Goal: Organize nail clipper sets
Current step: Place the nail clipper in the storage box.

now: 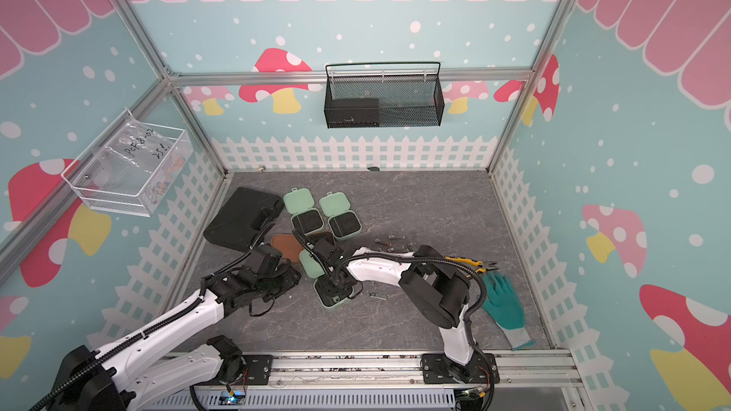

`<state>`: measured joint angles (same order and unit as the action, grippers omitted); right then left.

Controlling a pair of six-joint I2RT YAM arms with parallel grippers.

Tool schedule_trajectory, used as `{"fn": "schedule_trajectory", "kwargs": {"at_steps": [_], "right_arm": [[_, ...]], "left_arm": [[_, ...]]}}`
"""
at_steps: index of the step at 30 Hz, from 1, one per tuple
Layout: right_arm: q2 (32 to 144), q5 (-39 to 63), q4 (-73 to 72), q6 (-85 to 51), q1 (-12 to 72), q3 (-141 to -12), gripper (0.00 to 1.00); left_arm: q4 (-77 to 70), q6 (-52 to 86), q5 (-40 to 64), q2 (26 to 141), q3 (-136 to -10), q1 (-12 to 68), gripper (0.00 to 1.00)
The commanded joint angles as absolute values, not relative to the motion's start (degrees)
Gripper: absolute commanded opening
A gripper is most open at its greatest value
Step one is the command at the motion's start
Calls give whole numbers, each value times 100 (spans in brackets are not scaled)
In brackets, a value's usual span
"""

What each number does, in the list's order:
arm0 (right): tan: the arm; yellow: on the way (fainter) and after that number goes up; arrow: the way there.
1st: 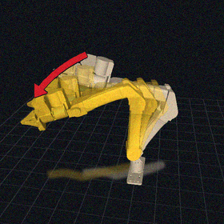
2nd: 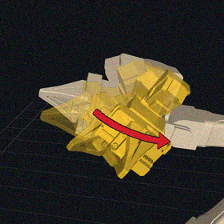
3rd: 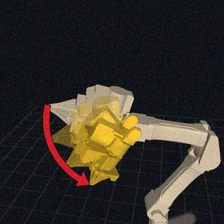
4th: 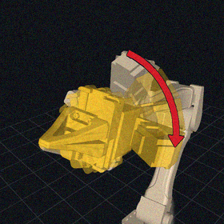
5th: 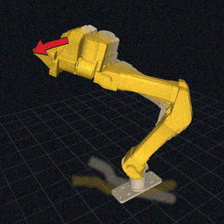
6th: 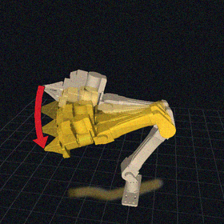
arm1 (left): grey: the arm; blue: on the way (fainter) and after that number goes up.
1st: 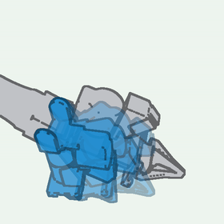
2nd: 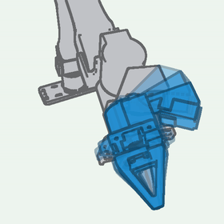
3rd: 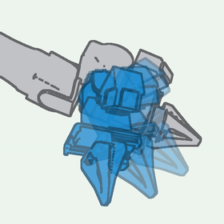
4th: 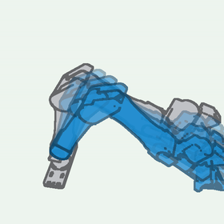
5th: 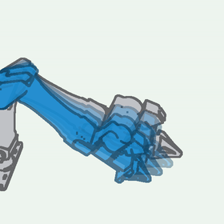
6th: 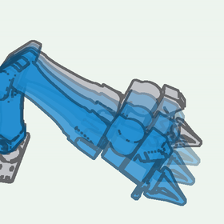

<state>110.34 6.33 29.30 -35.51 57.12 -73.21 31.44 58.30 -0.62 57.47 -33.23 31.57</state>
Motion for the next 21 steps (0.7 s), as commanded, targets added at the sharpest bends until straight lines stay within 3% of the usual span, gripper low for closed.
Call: {"fn": "schedule_trajectory", "kwargs": {"at_steps": [1, 21], "right_arm": [[11214, 378, 3181, -3665, 5765, -7466, 7], [11741, 143, 3578, -3739, 5885, -7468, 7]], "left_arm": [[3226, 5827, -149, 5669, -3241, 3120, 48], [3226, 5670, -21, 5921, -3353, 3085, 48]]}}
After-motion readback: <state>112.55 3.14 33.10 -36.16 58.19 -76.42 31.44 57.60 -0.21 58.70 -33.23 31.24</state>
